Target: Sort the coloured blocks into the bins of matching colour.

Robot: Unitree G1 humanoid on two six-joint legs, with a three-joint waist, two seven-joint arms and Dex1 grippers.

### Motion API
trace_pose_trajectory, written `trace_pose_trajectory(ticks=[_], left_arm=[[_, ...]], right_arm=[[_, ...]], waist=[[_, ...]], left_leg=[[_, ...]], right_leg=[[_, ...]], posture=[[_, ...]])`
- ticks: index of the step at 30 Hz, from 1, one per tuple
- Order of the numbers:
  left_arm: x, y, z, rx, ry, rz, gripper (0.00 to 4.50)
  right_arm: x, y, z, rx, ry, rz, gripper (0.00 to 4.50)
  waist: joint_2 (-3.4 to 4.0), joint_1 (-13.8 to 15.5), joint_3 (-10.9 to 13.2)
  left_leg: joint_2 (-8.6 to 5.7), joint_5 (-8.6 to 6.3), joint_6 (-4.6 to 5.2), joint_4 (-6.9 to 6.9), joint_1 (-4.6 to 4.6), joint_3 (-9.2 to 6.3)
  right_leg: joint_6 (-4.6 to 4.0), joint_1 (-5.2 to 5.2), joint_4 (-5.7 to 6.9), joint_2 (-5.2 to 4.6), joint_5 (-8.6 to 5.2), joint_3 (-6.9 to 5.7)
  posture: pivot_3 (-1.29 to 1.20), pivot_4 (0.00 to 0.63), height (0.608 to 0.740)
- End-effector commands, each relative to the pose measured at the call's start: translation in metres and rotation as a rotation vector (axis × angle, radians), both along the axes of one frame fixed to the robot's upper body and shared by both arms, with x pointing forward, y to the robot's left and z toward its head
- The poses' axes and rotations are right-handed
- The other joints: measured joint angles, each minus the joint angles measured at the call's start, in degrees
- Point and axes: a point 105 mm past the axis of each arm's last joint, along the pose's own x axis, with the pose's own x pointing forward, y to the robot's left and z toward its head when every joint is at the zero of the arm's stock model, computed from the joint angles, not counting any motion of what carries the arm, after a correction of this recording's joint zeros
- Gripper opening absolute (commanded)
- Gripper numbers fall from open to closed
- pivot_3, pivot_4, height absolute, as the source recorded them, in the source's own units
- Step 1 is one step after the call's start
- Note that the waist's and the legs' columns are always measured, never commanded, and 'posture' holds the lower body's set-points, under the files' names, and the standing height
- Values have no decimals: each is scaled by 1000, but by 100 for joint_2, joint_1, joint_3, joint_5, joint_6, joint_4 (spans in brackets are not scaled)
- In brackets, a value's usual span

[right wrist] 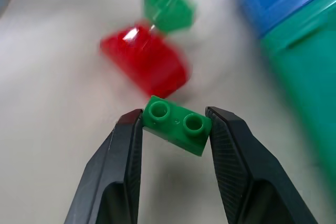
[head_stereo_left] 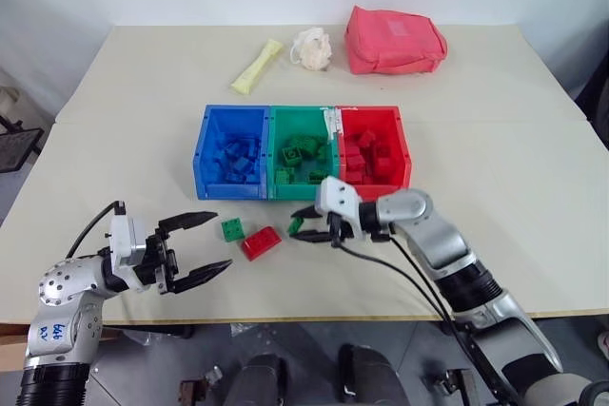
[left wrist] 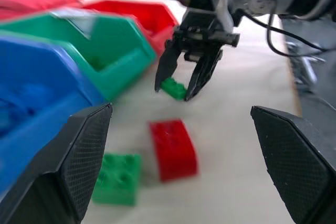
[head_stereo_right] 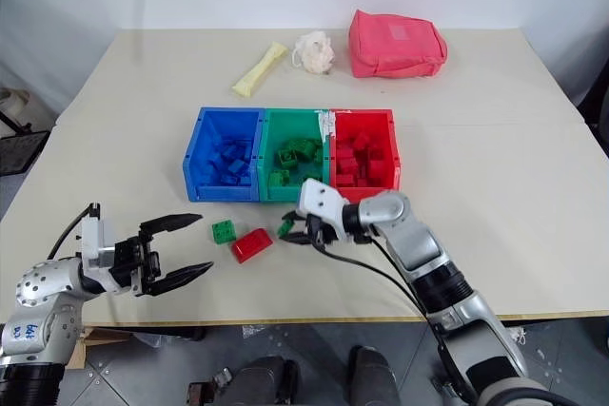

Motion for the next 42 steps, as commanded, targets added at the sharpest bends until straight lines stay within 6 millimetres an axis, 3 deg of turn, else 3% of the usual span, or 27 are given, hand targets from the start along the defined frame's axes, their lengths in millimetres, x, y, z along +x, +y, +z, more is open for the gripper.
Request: trace_pose_trajectory(ticks=[1,4,8,17,22,28,35,39,42], left_arm=[[5,-3,21,-53,-71,31,4500],[12,-5,27,-76,-100,50,4500],[18,-8,33,-104,-125,55,4500],[22,-10,34,-110,-136,37,4500],[22,-8,30,-83,-116,35,4500],[8,-1,14,23,-41,72,4500],[-22,8,-2,128,53,195,4500],[-35,15,-5,127,73,260,4500],[-61,34,-19,167,132,321,4500]], right_arm=[[17,-1,47,78,-107,-51,1464],[38,-1,64,92,-146,-133,1464],[55,0,71,94,-161,-187,1464],[60,2,79,96,-192,-192,4485],[44,-9,76,96,-163,-110,4485],[10,-43,58,63,-97,33,4485],[-23,-92,39,42,56,176,4485],[-28,-110,29,-2,77,199,4485],[-28,-128,32,59,136,172,4485]], waist=[[0,-2,0],[-1,-12,0],[-1,-26,0],[-1,-126,0],[0,-127,0],[-2,-108,0],[-2,-110,2],[-1,-99,3],[-1,-114,3]], left_leg=[[0,0,0,0,0,-1],[-2,0,0,0,1,0],[-7,0,0,0,0,-1],[-11,0,1,-1,-2,-2],[-8,0,0,-1,-2,-2],[-15,-2,5,-2,-4,-5],[6,-3,3,-3,-3,-3],[13,-6,-2,-6,-1,-3],[14,-5,-4,-5,-1,-2]], right_leg=[[0,0,1,0,0,0],[0,-4,11,3,0,-1],[-1,-10,25,6,0,-2],[0,-13,30,6,0,-3],[0,-14,30,7,-1,-2],[0,-10,26,0,0,-1],[0,7,-18,-10,0,1],[-2,10,-27,-10,-1,1],[-2,13,-41,-11,-1,1]], posture=[[0,150,740],[0,150,740],[0,150,740],[0,150,740],[0,150,740],[0,150,740],[0,150,740],[0,150,740],[0,150,740]])
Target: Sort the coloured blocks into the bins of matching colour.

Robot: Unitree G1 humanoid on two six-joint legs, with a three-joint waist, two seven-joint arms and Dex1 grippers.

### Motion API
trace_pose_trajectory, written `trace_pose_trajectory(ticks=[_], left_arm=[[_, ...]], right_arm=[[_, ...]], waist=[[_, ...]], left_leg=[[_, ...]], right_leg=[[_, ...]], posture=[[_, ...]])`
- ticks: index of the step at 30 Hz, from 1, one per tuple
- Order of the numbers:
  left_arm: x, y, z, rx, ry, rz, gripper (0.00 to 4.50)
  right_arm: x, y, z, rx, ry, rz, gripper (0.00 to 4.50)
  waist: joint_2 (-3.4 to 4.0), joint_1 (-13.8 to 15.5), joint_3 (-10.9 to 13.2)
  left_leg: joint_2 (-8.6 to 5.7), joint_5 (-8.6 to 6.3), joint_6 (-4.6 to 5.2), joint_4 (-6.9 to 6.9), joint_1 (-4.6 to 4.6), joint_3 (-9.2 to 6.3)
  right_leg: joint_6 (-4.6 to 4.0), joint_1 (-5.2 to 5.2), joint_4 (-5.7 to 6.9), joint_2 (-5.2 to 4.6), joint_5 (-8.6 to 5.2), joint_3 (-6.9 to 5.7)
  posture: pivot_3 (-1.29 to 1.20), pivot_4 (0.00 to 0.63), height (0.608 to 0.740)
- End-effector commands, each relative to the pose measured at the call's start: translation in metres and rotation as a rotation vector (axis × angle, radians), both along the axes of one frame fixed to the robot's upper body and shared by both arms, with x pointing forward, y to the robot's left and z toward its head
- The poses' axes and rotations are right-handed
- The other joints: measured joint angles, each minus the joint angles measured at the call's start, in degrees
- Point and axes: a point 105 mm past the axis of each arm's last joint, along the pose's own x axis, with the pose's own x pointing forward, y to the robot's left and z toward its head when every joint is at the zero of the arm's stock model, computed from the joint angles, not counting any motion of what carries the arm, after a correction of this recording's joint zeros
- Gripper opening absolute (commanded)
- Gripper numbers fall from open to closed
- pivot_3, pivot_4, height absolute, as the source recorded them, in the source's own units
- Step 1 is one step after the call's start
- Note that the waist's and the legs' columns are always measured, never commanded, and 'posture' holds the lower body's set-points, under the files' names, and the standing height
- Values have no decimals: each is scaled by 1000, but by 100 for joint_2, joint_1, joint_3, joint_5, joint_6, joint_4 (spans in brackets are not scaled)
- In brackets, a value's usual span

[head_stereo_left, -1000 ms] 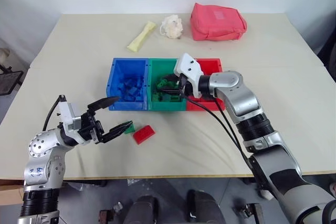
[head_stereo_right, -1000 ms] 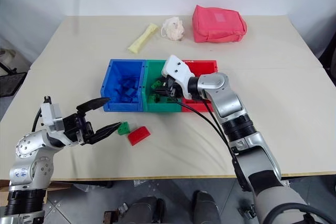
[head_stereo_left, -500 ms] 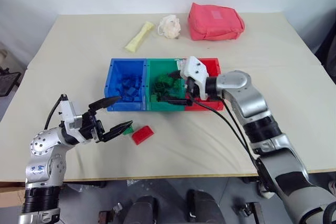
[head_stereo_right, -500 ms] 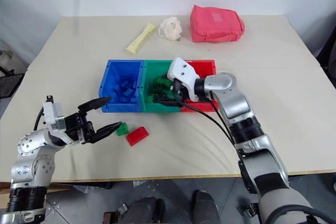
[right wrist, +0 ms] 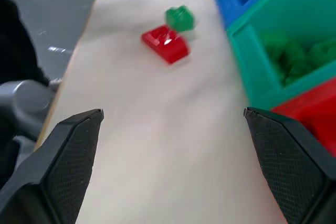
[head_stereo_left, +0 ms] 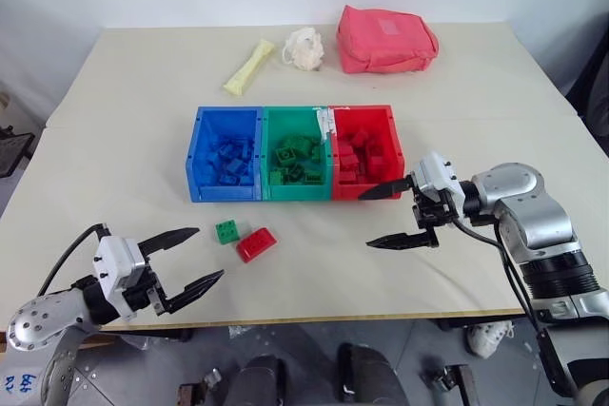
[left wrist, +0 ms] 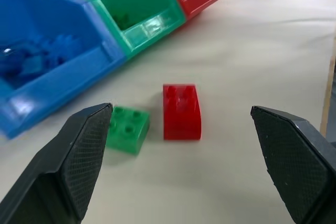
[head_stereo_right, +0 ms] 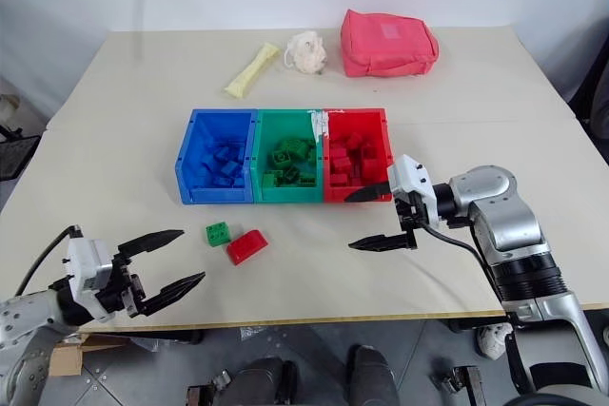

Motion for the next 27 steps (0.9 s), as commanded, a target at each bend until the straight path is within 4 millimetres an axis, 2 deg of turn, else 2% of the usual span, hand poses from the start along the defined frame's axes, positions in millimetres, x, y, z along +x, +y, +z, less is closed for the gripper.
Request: trace_pose_trajectory(ticks=[1,5,8,11,16,19,22,27], left_arm=[[-29,19,-5,46,22,59,4500],[-43,22,-12,56,67,46,4500],[-41,22,-12,61,58,46,4500],[-33,8,-11,85,69,12,4500],[-15,-23,-4,97,46,-62,4500],[4,-42,4,99,4,-65,4500],[28,-46,6,103,25,17,4500],[47,-65,1,178,67,-68,4500]], right_arm=[[-5,-23,12,62,26,9,4485],[-12,-23,14,123,47,55,4485],[-12,-22,12,117,50,60,4485],[-9,-21,11,113,46,49,4485],[-10,-20,12,124,36,35,4485],[-15,-20,14,140,22,30,4485],[-22,-17,16,159,10,30,4485],[-36,-16,21,214,15,48,4485]], waist=[[1,-11,1],[4,70,4],[5,148,4],[5,165,4],[5,160,4],[5,176,4],[6,188,4],[6,218,4]], left_leg=[[2,-2,-2,-2,0,2],[2,-6,0,-4,-2,0],[3,-5,0,0,-2,3],[1,-4,1,1,-2,2],[0,-5,1,1,-3,0],[0,-5,0,1,-3,-1],[-1,-3,0,3,-1,1],[-1,-3,-1,3,0,4]], right_leg=[[0,2,1,0,0,1],[-2,3,-34,-3,-1,-3],[-7,8,-42,-3,-4,-1],[-7,9,-43,-7,-4,0],[-5,5,-29,-6,-3,-2],[-5,5,-18,-3,-2,-3],[-3,4,4,0,-1,-2],[-2,2,11,7,-1,-2]], posture=[[0,150,740],[0,150,740],[0,150,740],[0,150,740],[0,150,740],[0,150,740],[0,150,740],[0,150,740]])
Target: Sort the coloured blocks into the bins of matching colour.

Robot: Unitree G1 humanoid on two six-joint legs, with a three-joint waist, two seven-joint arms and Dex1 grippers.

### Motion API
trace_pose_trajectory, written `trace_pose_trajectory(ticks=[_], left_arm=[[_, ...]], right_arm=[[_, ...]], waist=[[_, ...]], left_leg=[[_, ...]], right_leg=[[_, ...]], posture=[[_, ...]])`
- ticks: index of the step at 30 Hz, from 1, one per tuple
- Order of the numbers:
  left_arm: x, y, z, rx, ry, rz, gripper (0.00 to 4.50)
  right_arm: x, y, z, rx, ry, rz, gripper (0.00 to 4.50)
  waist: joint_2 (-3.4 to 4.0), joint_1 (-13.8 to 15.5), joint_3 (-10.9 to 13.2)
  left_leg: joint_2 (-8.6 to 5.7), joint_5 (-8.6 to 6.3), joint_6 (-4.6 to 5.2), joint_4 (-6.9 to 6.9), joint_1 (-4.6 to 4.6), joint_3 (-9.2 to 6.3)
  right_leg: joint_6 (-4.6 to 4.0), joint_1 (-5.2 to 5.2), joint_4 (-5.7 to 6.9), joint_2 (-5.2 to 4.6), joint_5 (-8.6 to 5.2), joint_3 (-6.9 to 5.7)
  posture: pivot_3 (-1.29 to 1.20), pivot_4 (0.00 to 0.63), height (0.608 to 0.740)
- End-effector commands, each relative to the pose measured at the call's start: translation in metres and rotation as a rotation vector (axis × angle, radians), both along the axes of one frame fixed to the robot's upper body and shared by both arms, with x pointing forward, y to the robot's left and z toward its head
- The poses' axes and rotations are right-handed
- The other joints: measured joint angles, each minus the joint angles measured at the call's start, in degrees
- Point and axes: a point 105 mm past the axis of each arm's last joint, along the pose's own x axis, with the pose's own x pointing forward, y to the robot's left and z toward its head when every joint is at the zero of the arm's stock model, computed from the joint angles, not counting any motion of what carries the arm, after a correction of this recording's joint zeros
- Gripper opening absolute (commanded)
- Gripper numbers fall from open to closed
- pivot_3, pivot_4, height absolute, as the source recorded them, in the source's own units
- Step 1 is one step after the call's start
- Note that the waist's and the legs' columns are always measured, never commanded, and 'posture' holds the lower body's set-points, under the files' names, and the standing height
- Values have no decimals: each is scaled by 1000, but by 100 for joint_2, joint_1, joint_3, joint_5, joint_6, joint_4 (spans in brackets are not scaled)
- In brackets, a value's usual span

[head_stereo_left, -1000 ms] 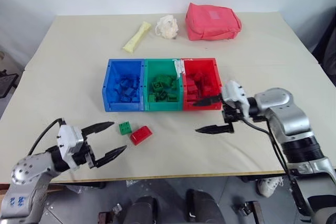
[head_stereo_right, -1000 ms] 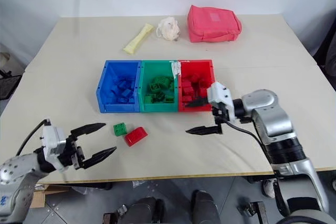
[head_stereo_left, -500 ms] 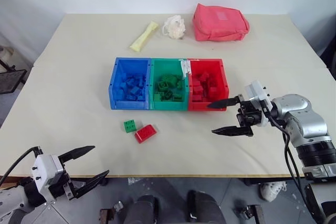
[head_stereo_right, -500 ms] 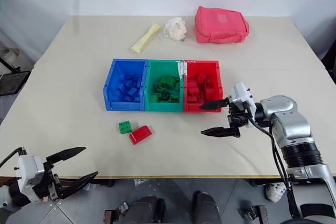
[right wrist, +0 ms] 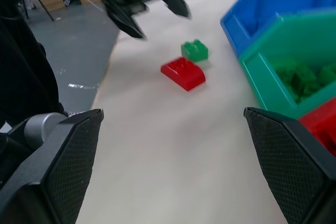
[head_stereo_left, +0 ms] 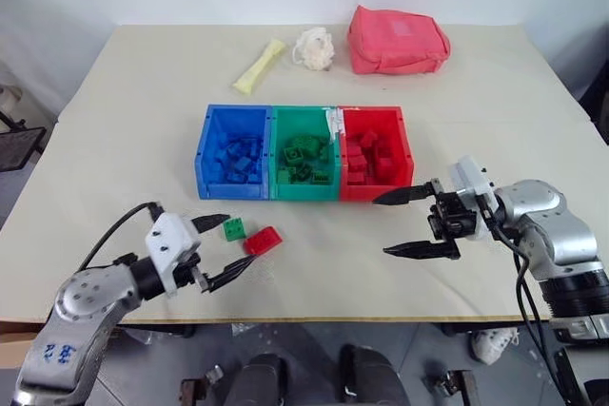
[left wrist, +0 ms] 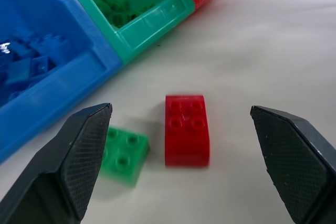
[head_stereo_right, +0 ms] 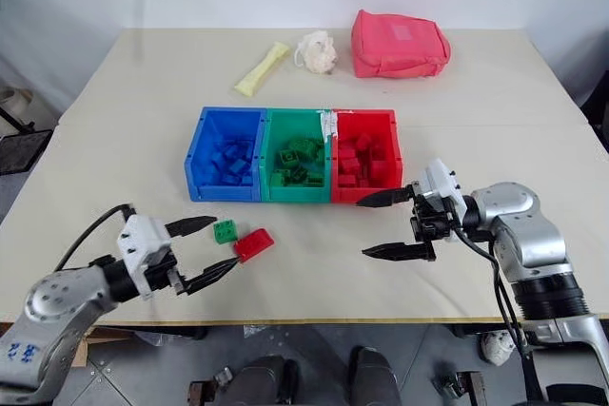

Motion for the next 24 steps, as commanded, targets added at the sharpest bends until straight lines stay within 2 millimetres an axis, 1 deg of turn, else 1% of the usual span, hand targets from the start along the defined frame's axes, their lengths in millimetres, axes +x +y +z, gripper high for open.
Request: trace_pose_trajectory(ticks=[1,4,7,11,14,17,20,24], left_arm=[[10,-9,-6,65,35,-37,4500],[17,-14,-11,104,88,-74,4500],[23,-11,-14,181,108,-90,4500],[27,-12,-14,222,121,-138,4500],[33,-17,-12,254,131,-174,4500],[36,-20,-14,322,154,-221,4500],[42,-29,-9,328,136,-246,4500],[43,-31,-9,370,130,-261,4500]], right_arm=[[-14,1,12,41,-39,30,4485],[-18,-1,7,50,-45,-11,4485],[-22,-2,2,53,-52,-52,4485],[-24,-1,0,73,-56,-92,4485],[-26,0,-2,82,-60,-118,4485],[-28,2,-6,85,-60,-137,4485],[-30,3,-10,91,-58,-158,4485],[-30,4,-11,92,-61,-177,4485]], waist=[[0,41,0],[0,86,0],[0,89,0],[0,90,0],[-1,91,0],[-1,98,0],[-1,99,1],[-2,96,1]], left_leg=[[-1,0,0,1,1,0],[-2,1,-1,2,1,0],[-4,1,-1,2,-1,0],[-4,3,-1,2,1,0],[-4,4,-2,2,0,0],[-9,5,0,3,0,0],[-14,7,4,3,0,1],[-14,8,5,3,-1,1]], right_leg=[[0,0,2,0,0,-1],[0,1,2,2,0,1],[1,1,1,1,0,1],[1,1,2,1,0,1],[1,1,3,3,0,0],[1,1,8,10,0,-1],[2,1,10,14,1,-1],[3,1,11,15,1,-1]], posture=[[0,150,740],[0,150,740],[0,150,740],[0,150,740],[0,150,740],[0,150,740],[0,150,740],[0,150,740]])
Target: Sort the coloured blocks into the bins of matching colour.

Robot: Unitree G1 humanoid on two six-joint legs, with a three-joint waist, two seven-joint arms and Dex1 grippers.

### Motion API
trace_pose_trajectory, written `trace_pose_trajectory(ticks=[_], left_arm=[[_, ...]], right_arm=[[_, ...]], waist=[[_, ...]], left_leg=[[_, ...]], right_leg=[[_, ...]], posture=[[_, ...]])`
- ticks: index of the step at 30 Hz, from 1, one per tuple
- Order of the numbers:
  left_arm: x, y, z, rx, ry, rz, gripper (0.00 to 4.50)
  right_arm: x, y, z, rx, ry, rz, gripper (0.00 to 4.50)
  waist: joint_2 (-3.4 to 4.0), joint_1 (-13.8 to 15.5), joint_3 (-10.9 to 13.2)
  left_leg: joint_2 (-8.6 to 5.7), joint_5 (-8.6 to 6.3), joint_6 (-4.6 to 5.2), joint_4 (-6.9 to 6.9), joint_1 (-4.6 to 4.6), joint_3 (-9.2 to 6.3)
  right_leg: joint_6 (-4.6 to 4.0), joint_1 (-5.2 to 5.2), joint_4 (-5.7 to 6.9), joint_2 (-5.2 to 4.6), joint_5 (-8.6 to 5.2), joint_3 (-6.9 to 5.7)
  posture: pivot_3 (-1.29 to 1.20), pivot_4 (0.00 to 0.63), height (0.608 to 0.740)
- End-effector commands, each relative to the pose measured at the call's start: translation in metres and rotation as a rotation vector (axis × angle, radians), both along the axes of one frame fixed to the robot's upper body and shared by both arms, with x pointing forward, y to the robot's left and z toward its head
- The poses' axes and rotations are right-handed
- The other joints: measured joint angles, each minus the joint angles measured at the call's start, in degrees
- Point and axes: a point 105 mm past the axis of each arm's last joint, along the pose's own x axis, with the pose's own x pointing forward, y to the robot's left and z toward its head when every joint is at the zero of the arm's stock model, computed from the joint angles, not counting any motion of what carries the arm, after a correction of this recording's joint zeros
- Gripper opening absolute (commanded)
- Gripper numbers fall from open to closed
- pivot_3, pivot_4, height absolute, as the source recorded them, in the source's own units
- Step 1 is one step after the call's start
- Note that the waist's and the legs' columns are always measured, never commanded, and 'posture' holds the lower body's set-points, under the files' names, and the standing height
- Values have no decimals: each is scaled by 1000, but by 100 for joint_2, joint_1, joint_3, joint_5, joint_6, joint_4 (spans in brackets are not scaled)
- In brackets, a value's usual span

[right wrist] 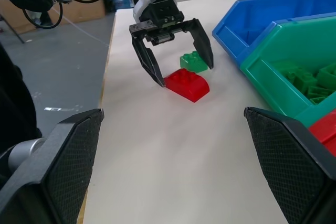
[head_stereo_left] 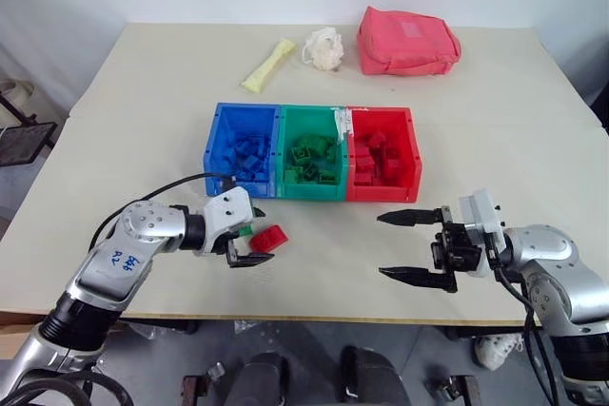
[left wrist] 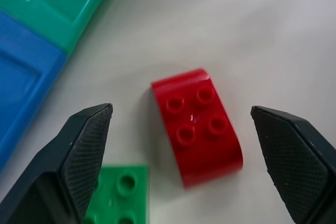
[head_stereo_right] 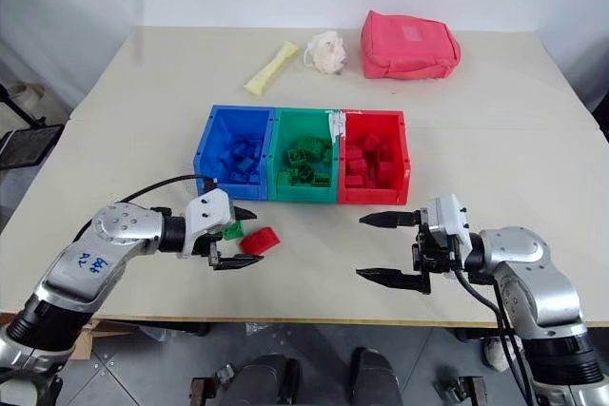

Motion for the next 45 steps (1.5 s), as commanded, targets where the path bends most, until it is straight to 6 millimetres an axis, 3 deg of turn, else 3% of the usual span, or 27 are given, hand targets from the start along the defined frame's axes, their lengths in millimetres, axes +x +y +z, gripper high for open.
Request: trace_pose_trajectory(ticks=[1,11,18,26,29,37,45], left_arm=[[1,-4,3,39,-30,-22,4500],[-7,-13,9,35,-45,15,4500],[-11,-8,-3,60,-20,126,4500],[-8,-14,-12,53,-17,133,4500],[-8,-14,-14,53,-16,127,3886],[-5,-19,-10,20,-29,128,1491],[-3,-30,3,-25,-116,90,1489]], right_arm=[[-3,2,9,11,-52,-5,4485],[-1,4,8,3,-48,-15,4485],[2,2,11,-1,-43,-8,4485],[5,1,15,-4,-44,-9,4485],[7,-2,15,10,-41,-24,4500],[9,-4,15,22,-37,-43,4500],[11,-8,16,26,-40,-66,4500]], waist=[[0,-5,0],[-1,-3,1],[-2,2,1],[-2,16,1],[-2,16,0],[-2,10,0],[-2,5,1]], left_leg=[[0,0,0,0,0,0],[-1,2,3,1,0,0],[1,3,3,2,0,-1],[-4,5,6,3,0,-4],[-7,6,7,4,1,-4],[-6,6,7,4,0,-3],[-6,6,7,5,0,-2]], right_leg=[[0,-1,2,0,0,0],[1,0,4,1,0,1],[0,0,5,-1,0,3],[1,3,5,-4,0,2],[1,4,5,-5,1,3],[2,3,6,-4,1,3],[2,2,6,-4,1,3]], posture=[[0,150,740],[0,150,740],[0,150,740],[0,150,740],[0,150,740],[0,150,740],[0,150,740]])
